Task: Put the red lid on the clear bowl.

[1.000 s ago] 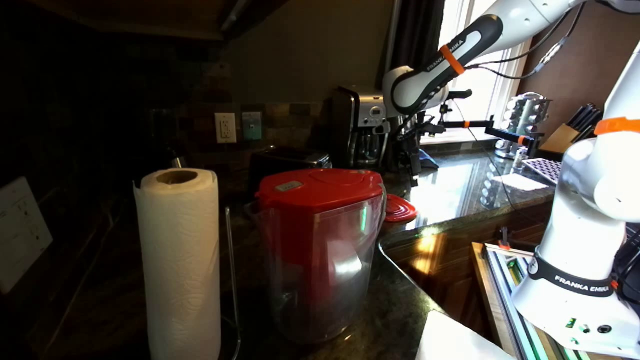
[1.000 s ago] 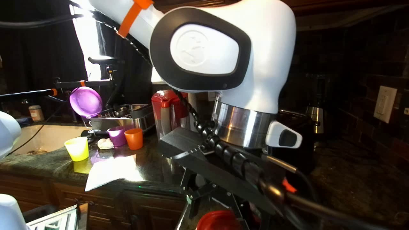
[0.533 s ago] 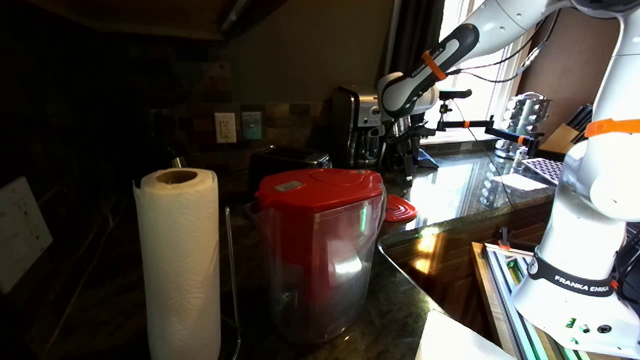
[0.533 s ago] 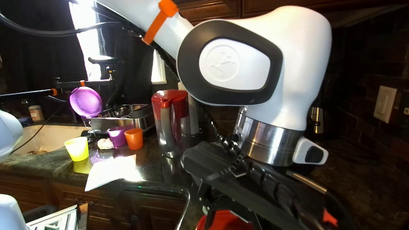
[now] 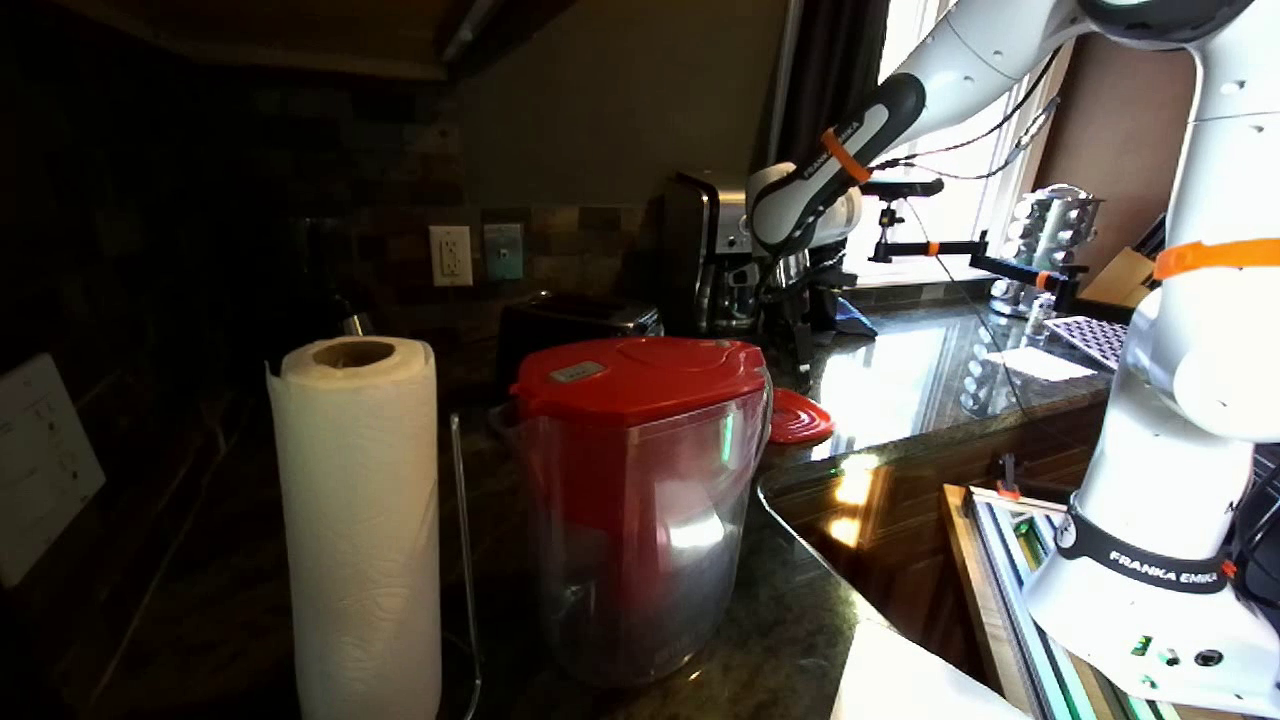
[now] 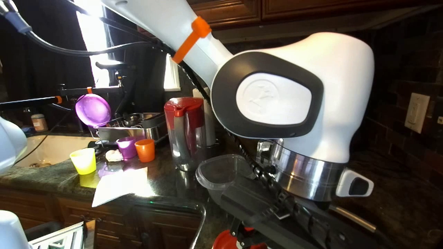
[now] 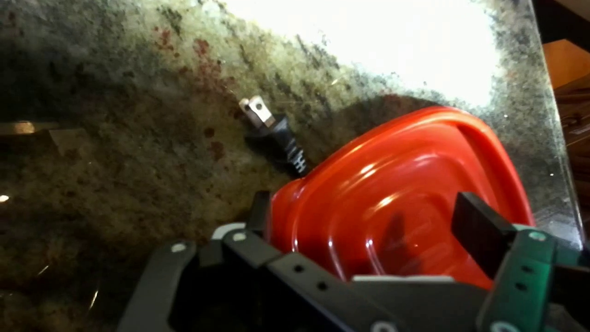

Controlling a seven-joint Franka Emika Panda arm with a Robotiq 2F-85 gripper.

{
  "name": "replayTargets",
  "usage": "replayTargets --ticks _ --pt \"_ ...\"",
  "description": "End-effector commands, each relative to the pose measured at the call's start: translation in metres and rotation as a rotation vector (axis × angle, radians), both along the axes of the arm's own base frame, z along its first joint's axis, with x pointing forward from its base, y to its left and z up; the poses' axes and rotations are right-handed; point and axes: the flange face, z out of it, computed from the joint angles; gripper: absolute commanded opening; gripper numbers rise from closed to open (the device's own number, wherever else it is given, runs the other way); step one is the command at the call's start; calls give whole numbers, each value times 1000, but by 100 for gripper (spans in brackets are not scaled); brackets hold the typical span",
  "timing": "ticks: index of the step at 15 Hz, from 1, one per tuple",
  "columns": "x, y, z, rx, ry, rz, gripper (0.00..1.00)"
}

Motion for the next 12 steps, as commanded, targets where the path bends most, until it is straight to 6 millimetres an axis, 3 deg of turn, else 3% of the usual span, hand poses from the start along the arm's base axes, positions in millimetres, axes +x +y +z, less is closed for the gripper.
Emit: replayTargets --ticks 1,12 --pt "7 -7 -13 11 3 -35 100" --pt "20 -10 -35 17 34 -80 100"
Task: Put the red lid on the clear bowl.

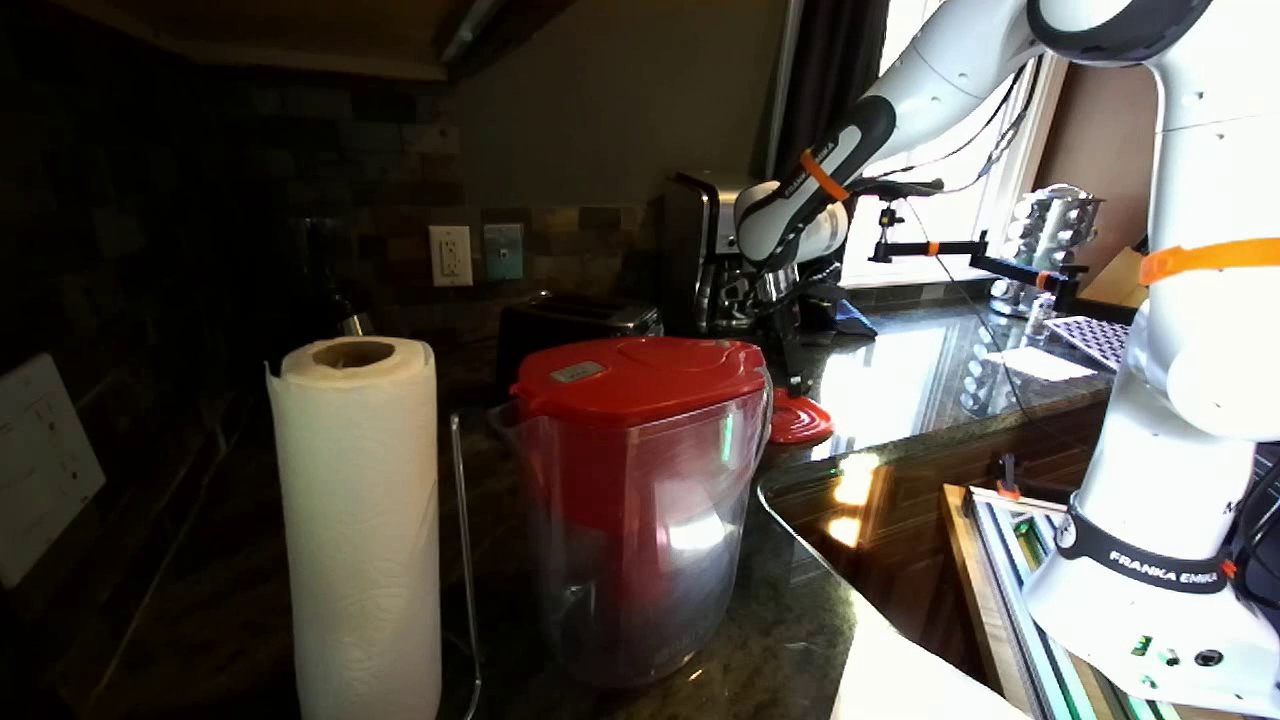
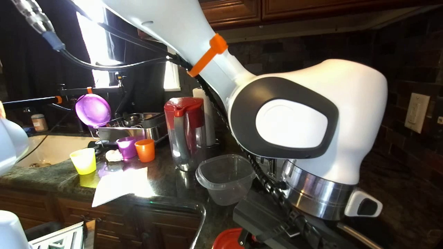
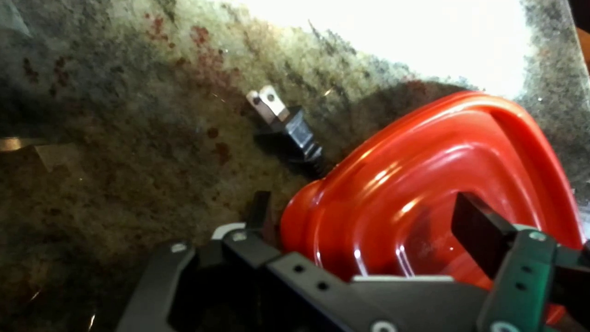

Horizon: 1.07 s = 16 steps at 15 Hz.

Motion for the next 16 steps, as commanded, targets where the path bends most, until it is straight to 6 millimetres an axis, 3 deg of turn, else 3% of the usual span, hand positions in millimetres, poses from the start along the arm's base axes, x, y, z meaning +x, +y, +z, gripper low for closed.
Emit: replayTargets --ticks 1,16 --pt "7 -3 -9 10 -1 -34 100" --pt "11 -8 -17 3 20 -72 100"
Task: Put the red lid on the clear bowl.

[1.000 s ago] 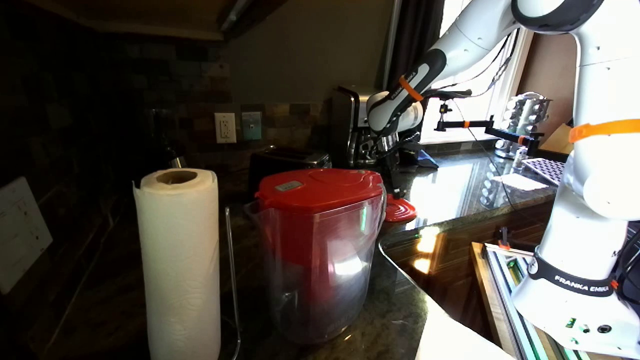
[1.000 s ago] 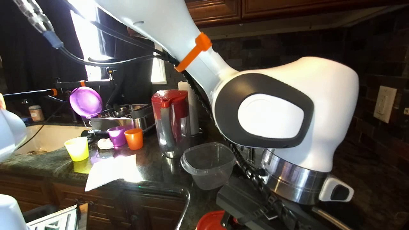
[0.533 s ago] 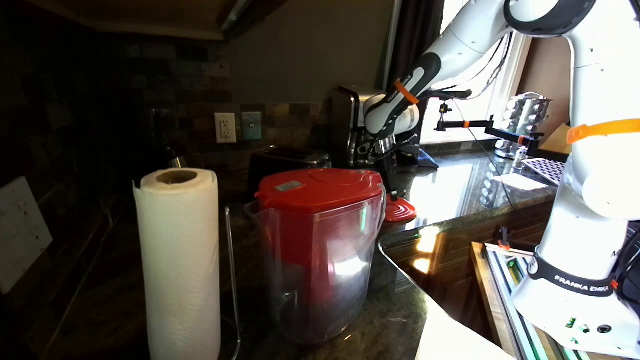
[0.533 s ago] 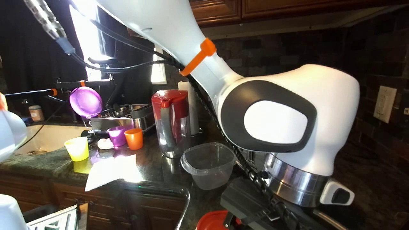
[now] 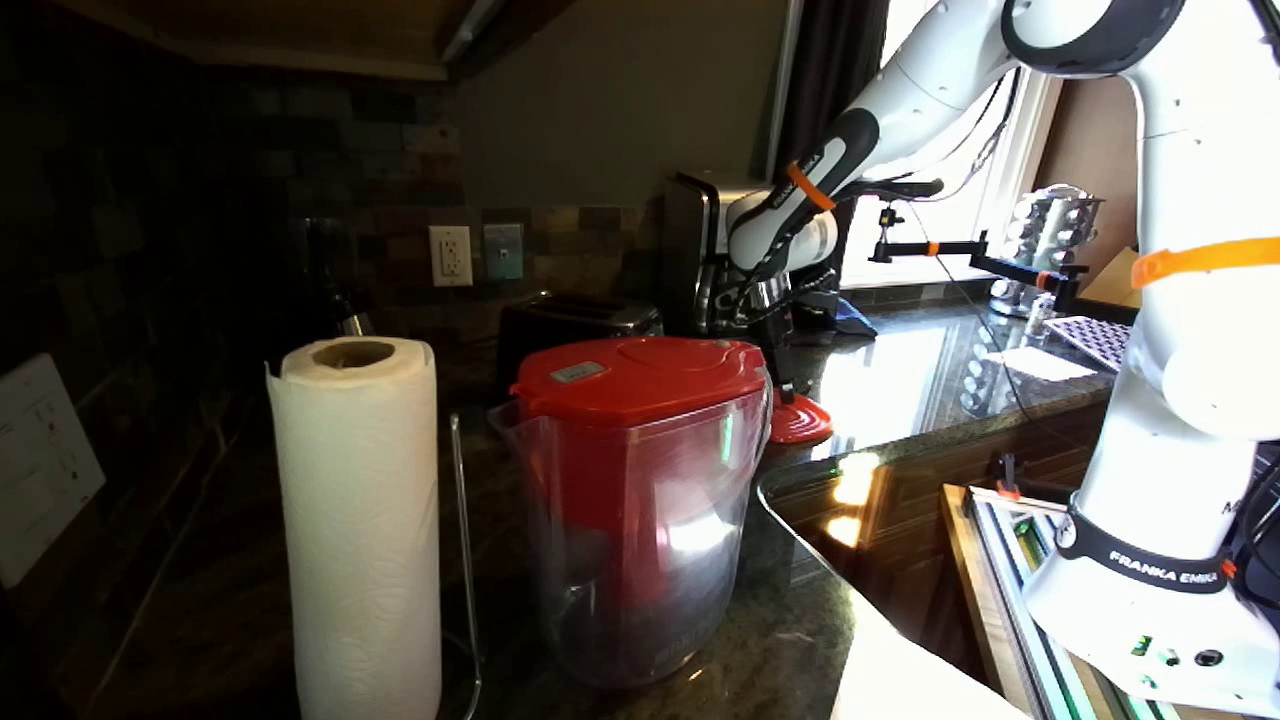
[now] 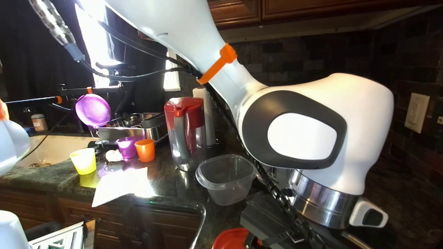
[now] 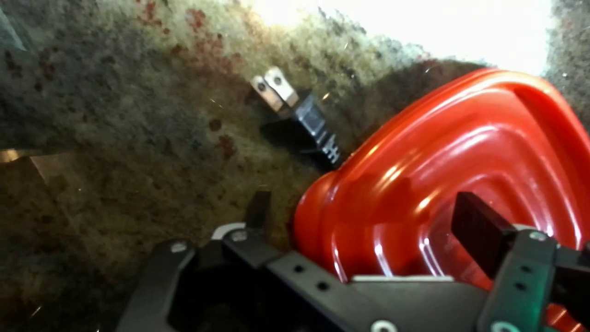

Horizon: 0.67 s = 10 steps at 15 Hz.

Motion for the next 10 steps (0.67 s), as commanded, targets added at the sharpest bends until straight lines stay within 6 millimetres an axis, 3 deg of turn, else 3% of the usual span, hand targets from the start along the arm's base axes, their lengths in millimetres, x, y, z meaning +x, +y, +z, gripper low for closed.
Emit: replayTargets --ticks 1,7,9,10 --pt "1 -6 -2 11 0 -30 100" --pt "0 -9 -1 11 -4 -42 98" --pt "1 -10 0 8 -6 -44 89" --pt "1 -10 0 7 -8 -45 79"
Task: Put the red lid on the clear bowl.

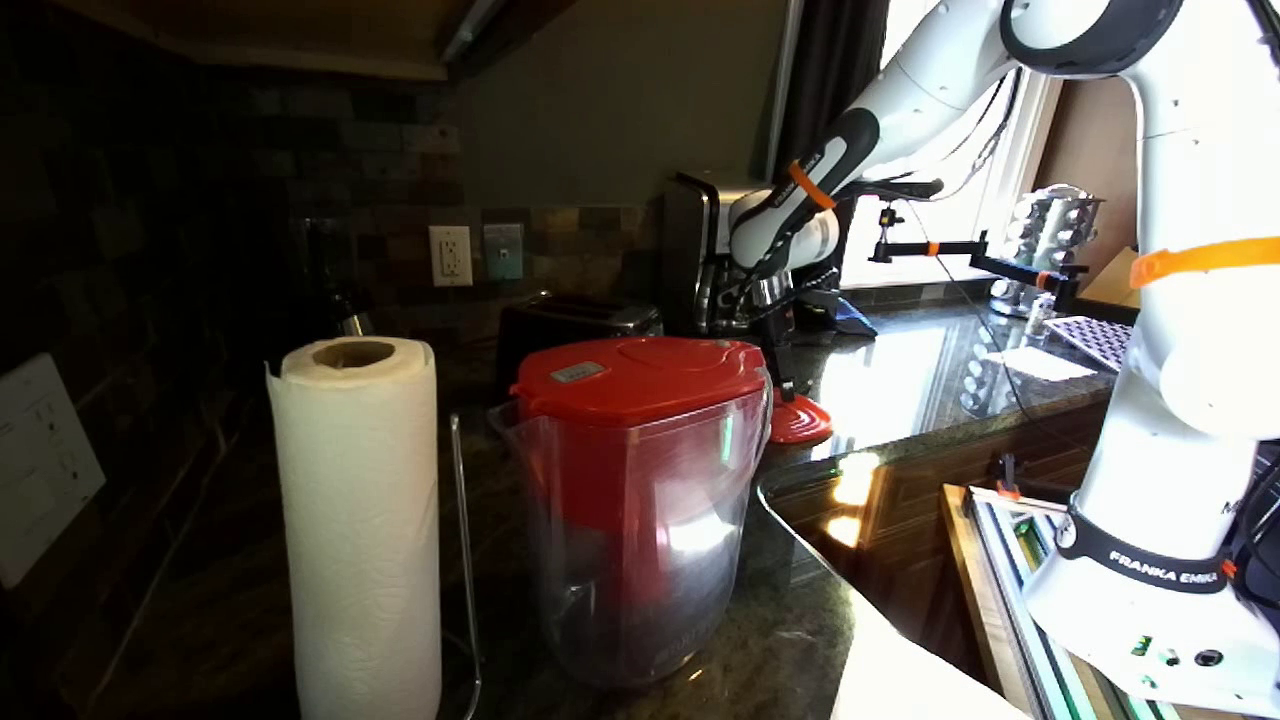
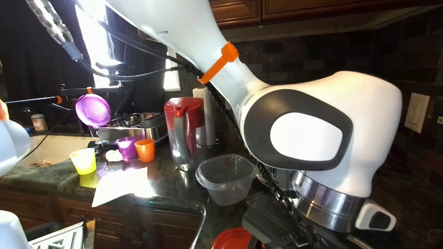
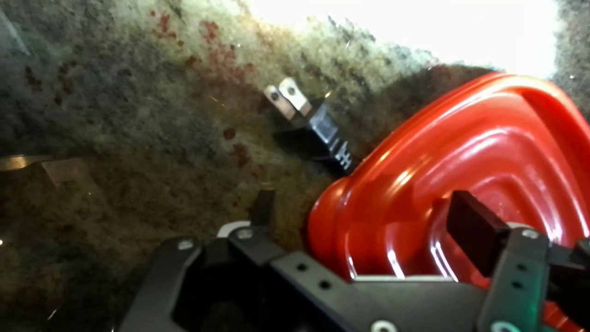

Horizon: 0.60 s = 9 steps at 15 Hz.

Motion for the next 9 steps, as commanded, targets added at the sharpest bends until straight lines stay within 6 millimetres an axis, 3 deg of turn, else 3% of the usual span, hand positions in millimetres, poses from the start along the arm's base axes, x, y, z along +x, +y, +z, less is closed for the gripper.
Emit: replayTargets --ticks 1,3,5,9 --pt "3 -4 -1 11 -4 -30 72" --pt "3 -6 1 9 -10 -35 67" --pt "3 -8 2 8 -12 -39 73" --pt "3 -10 3 5 -16 -45 71"
